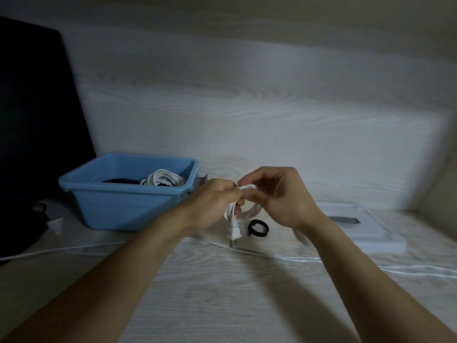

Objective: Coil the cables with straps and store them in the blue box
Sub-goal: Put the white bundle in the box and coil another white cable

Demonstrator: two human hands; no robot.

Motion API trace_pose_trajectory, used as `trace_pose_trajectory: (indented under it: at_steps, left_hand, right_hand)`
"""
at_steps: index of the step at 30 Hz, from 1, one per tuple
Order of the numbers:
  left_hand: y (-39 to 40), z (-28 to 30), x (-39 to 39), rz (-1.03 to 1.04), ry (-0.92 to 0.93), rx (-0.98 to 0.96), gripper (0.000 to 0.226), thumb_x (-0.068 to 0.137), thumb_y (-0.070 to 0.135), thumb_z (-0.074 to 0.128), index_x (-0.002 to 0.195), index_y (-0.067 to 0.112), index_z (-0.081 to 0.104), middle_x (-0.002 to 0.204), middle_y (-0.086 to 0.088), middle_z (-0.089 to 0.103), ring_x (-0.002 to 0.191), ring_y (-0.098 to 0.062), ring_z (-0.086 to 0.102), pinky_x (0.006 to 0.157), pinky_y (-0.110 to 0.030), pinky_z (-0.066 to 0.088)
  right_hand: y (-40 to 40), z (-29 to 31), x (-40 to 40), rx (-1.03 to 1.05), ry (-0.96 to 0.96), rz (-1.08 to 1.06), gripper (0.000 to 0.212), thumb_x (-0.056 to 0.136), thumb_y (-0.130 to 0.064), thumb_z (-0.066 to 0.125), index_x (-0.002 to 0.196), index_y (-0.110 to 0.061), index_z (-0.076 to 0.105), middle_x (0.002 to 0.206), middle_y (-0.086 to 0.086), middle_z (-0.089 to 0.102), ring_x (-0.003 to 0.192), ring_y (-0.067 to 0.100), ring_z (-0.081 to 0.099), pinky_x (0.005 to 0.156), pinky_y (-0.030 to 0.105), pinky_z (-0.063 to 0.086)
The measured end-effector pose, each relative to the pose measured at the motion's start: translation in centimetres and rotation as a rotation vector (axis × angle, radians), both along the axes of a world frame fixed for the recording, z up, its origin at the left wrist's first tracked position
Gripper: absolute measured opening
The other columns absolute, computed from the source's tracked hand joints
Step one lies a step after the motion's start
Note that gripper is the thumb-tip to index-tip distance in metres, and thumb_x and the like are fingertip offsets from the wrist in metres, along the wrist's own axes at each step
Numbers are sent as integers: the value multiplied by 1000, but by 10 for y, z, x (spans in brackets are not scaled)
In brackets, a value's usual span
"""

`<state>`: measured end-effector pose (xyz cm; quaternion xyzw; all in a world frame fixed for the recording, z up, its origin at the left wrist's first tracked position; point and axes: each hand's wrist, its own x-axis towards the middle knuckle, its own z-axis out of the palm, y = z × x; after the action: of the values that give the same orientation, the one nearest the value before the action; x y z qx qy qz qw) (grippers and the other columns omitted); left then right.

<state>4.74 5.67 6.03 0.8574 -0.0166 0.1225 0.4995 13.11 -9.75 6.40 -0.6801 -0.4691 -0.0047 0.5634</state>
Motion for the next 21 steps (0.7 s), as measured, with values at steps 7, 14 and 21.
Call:
trace_pose_trajectory:
  at_steps: [7, 14, 21]
  left_hand:
    - [10, -1, -7, -183, -20, -70, 43, 93, 38, 41, 86, 5, 69, 73, 3, 71, 85, -4, 67, 86, -11, 45]
    - [8, -4, 5, 42, -181, -30, 41, 104, 22, 40, 70, 12, 60, 63, 3, 61, 68, -8, 55, 72, -18, 45]
    - [31, 10, 2, 184, -325, -158, 45, 104, 29, 41, 66, 12, 58, 63, -5, 57, 63, -20, 46, 63, -29, 37]
  right_hand:
    - [-3, 8, -1, -28, -184, -114, 15, 74, -16, 86, 86, -14, 78, 81, -5, 76, 83, 9, 72, 85, 35, 56]
    - [-7, 11, 2, -82, -173, -187, 51, 75, -34, 84, 121, -30, 62, 122, -11, 63, 109, 4, 60, 88, 33, 55]
    - [-2, 6, -2, -4, -90, -242, 43, 86, -43, 72, 124, -29, 57, 115, -12, 61, 108, 3, 60, 89, 33, 54]
